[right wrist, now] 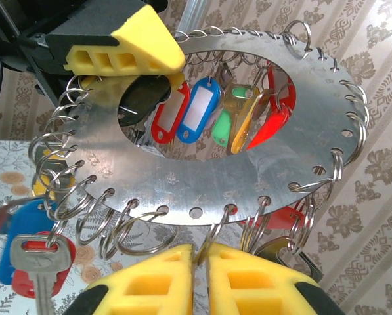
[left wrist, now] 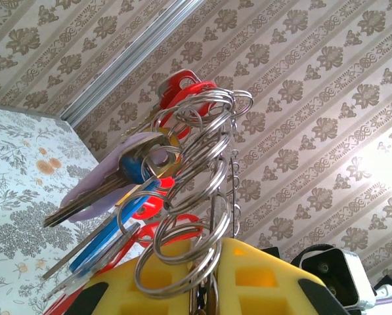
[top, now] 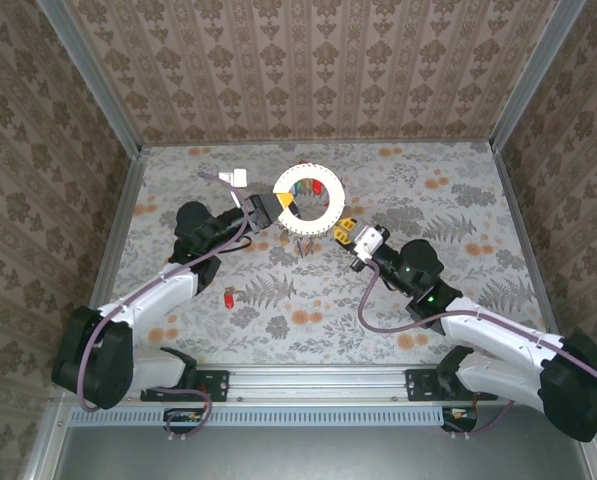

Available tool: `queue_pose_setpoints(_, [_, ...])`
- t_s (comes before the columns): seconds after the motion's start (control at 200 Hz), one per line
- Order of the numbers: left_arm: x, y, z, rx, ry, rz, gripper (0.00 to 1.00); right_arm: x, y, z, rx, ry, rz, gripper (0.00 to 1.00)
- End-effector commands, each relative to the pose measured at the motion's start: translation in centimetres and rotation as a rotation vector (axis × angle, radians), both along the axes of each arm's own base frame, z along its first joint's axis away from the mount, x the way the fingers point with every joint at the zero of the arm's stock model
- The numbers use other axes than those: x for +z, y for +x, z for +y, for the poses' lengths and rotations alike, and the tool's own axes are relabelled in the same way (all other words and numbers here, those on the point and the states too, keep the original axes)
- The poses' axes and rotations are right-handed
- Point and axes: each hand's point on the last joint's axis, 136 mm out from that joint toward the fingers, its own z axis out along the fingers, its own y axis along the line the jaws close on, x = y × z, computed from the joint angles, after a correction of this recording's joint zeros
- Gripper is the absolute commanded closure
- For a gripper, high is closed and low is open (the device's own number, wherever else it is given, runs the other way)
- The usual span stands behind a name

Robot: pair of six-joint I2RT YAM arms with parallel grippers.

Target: Put the keys on the keyring

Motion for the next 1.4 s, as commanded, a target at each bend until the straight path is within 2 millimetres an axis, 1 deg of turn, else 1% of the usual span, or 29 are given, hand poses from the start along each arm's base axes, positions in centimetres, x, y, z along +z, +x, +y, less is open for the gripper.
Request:
queue_pose_setpoints(0.0, [4.1, -1.0, 0.5, 0.006, -0.057, -0.13, 1.0, 1.3, 0.3, -0.3, -0.038, 0.026, -0.049, 0.89])
queue_pose_setpoints(0.18, [3.9, -0.9, 0.6, 0.014, -0.054, -0.122, 1.0, 1.8, 0.1, -0.6, -0.047, 0.048, -0.061, 0.92])
queue_pose_setpoints(0.25, [3.8, -1.0, 0.5, 0.011, -0.053, -0.121, 1.0, 2.0, 0.0, -0.6, -0.041, 0.053, -0.065, 0.89])
queue_pose_setpoints(0.4, [3.9, -0.9, 0.5, 0.012, -0.055, -0.12, 1.0, 2.1, 0.0, -0.4, -0.031, 0.058, -0.06, 0.87])
queue_pose_setpoints(0.785, [3.8, -0.9, 0.4, 0.01, -0.053, -0.114, 1.0, 2.7, 0.3, -0.3, -0.039, 0.093, -0.072, 0.87])
queue_pose_setpoints(0.855, [3.8, -0.8, 0.4, 0.011, -0.053, -0.113, 1.0, 2.6, 0.4, -0.2, -0.034, 0.086, -0.068, 0.91])
queue_pose_setpoints(0.91, [3.8, -0.8, 0.4, 0.013, -0.053, -0.11, 1.0, 2.3, 0.4, -0.2, -0.036, 0.08, -0.062, 0.93])
queue_pose_setpoints(0.97, [3.8, -0.7, 0.5, 0.02, -0.054, -0.11, 1.0, 2.0, 0.4, -0.2, -0.037, 0.07, -0.06, 0.99])
queue_pose_setpoints(1.045, [3.6, -0.4, 0.7, 0.043, -0.053, -0.097, 1.0, 1.4, 0.4, -0.3, -0.048, 0.038, -0.049, 1.0])
queue_pose_setpoints(1.12, [2.7, 0.3, 1.0, 0.079, -0.026, -0.053, 0.98, 0.8, 0.5, -0.6, -0.061, 0.011, -0.028, 1.0])
queue_pose_setpoints(1.16, [2.0, 1.0, 1.3, 0.123, -0.008, -0.024, 0.96, 0.6, 0.4, -0.6, -0.06, -0.001, -0.012, 1.0])
queue_pose_setpoints(1.19, [1.4, 1.3, 1.5, 0.143, 0.008, -0.003, 0.91, 0.5, 0.4, -0.6, -0.058, -0.005, 0.005, 1.0])
queue_pose_setpoints(1.23, [0.3, 1.8, 1.9, 0.18, 0.031, 0.04, 0.85, 0.6, 0.4, -0.7, -0.059, 0.002, 0.025, 1.0])
queue_pose_setpoints(1.3, [-1.6, 2.4, 2.4, 0.226, 0.076, 0.108, 0.84, 0.8, 0.3, -0.5, -0.043, 0.018, 0.056, 1.0])
queue_pose_setpoints(1.345, [-3.0, 2.7, 2.8, 0.253, 0.103, 0.16, 0.8, 0.7, 0.2, -0.2, -0.023, 0.018, 0.083, 1.0])
queue_pose_setpoints(1.39, [-4.2, 2.8, 2.9, 0.261, 0.123, 0.2, 0.82, 0.4, 0.2, 0.0, -0.009, 0.017, 0.118, 1.0])
